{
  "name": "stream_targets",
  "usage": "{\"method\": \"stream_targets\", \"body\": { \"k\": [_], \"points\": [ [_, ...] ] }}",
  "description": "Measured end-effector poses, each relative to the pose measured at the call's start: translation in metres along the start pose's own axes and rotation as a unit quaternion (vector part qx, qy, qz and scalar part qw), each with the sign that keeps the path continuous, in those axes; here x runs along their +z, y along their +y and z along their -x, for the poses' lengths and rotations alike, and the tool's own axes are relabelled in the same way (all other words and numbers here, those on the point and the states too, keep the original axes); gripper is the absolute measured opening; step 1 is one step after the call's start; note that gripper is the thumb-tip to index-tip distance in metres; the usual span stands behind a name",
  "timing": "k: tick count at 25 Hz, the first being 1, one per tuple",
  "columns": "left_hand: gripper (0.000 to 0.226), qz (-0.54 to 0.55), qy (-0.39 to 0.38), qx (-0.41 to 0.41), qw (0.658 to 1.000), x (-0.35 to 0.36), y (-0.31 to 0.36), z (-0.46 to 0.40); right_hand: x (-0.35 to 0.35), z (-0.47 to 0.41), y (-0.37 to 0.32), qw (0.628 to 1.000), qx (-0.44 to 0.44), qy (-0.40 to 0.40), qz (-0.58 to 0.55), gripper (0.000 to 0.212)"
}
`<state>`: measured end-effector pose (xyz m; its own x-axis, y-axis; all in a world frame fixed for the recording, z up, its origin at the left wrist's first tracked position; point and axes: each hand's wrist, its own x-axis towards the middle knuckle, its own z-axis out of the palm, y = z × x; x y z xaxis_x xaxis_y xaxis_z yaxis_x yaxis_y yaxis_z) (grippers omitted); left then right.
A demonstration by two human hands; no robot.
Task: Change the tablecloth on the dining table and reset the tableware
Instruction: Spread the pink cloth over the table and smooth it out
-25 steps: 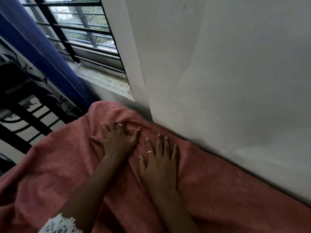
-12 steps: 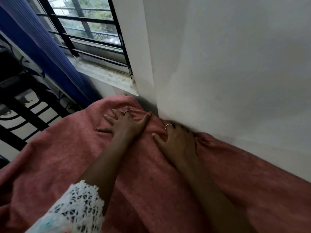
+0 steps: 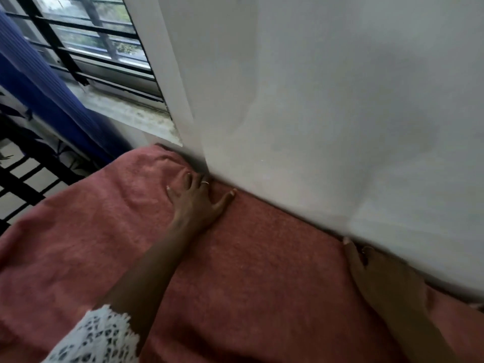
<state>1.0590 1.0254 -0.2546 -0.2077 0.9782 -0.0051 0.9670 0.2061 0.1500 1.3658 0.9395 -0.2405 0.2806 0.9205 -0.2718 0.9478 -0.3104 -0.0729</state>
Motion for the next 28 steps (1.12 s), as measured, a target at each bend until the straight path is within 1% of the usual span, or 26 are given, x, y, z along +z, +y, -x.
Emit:
{"method": "stream_targets", "body": {
  "k": [2,3,4,5,6,7,8,9,10,12,14,15,16,17,18,19,21,23,24,26,27,28],
  "points": [
    [0.080,0.006,-0.026,-0.031,0.999,-0.007,0.013,-0.004,-0.013,-0.011,0.016,0.997,0.010,-0.050,-0.062,0.079],
    [0.085,0.008,-0.042,-0.047,0.998,-0.007,0.016,-0.006,-0.018,-0.014,0.021,0.994,0.012,-0.075,-0.081,0.081],
    [0.093,0.013,-0.051,-0.062,0.997,-0.009,0.024,-0.004,-0.022,-0.010,0.025,0.994,-0.002,-0.070,-0.087,0.077],
    [0.100,0.021,-0.045,-0.074,0.996,-0.008,0.032,0.001,-0.021,-0.003,0.031,0.996,-0.022,-0.025,-0.083,0.067],
    [0.105,0.029,-0.028,-0.079,0.996,-0.008,0.043,0.012,-0.015,0.010,0.039,0.994,-0.037,0.061,-0.078,0.054],
    [0.106,0.031,-0.013,-0.074,0.997,-0.006,0.056,0.028,-0.009,0.027,0.047,0.988,-0.037,0.130,-0.073,0.047],
    [0.102,0.027,-0.020,-0.055,0.998,-0.003,0.074,0.049,0.000,0.044,0.057,0.982,-0.028,0.171,-0.076,0.047],
    [0.098,0.017,-0.039,-0.026,0.999,0.004,0.091,0.074,0.009,0.060,0.066,0.981,-0.004,0.175,-0.078,0.051],
    [0.096,0.011,-0.066,0.001,0.998,0.010,0.107,0.097,0.018,0.069,0.078,0.986,0.014,0.153,-0.070,0.056],
    [0.095,0.009,-0.086,0.023,0.996,0.013,0.128,0.125,0.027,0.065,0.100,0.992,0.003,0.117,-0.054,0.062],
    [0.085,0.079,-0.069,0.017,0.994,0.005,0.134,0.122,0.018,0.055,0.111,0.992,0.025,0.103,-0.075,0.061],
    [0.081,0.110,-0.053,0.012,0.992,-0.001,0.129,0.117,0.011,0.054,0.108,0.988,0.041,0.125,-0.085,0.056],
    [0.081,0.112,-0.025,0.009,0.993,-0.008,0.121,0.113,0.004,0.058,0.096,0.981,0.036,0.173,-0.085,0.048],
    [0.084,0.087,0.005,0.000,0.996,-0.016,0.108,0.111,0.001,0.064,0.076,0.971,-0.004,0.228,-0.077,0.041],
    [0.087,0.053,0.023,-0.014,0.998,-0.023,0.087,0.109,-0.003,0.073,0.047,0.961,-0.064,0.257,-0.081,0.039],
    [0.088,0.025,0.035,-0.038,0.998,-0.030,0.061,0.104,-0.003,0.079,0.012,0.952,-0.136,0.256,-0.102,0.041],
    [0.088,-0.011,0.049,-0.100,0.994,-0.043,0.001,0.094,-0.002,0.074,-0.062,0.931,-0.268,0.210,-0.130,0.047],
    [0.088,-0.045,0.057,-0.173,0.982,-0.058,-0.068,0.091,0.003,0.060,-0.141,0.910,-0.368,0.164,-0.096,0.050],
    [0.088,-0.050,0.045,-0.216,0.974,-0.061,-0.101,0.094,0.008,0.053,-0.174,0.904,-0.401,0.135,-0.064,0.050],
    [0.097,-0.020,0.013,-0.337,0.941,-0.063,-0.150,0.114,0.023,0.042,-0.223,0.899,-0.428,0.093,-0.023,0.051],
    [0.101,-0.007,-0.010,-0.375,0.927,-0.062,-0.164,0.128,0.035,0.040,-0.236,0.901,-0.425,0.086,-0.009,0.053],
    [0.098,-0.011,-0.020,-0.380,0.925,-0.059,-0.172,0.137,0.045,0.038,-0.241,0.905,-0.414,0.096,-0.008,0.055]
  ]
}}
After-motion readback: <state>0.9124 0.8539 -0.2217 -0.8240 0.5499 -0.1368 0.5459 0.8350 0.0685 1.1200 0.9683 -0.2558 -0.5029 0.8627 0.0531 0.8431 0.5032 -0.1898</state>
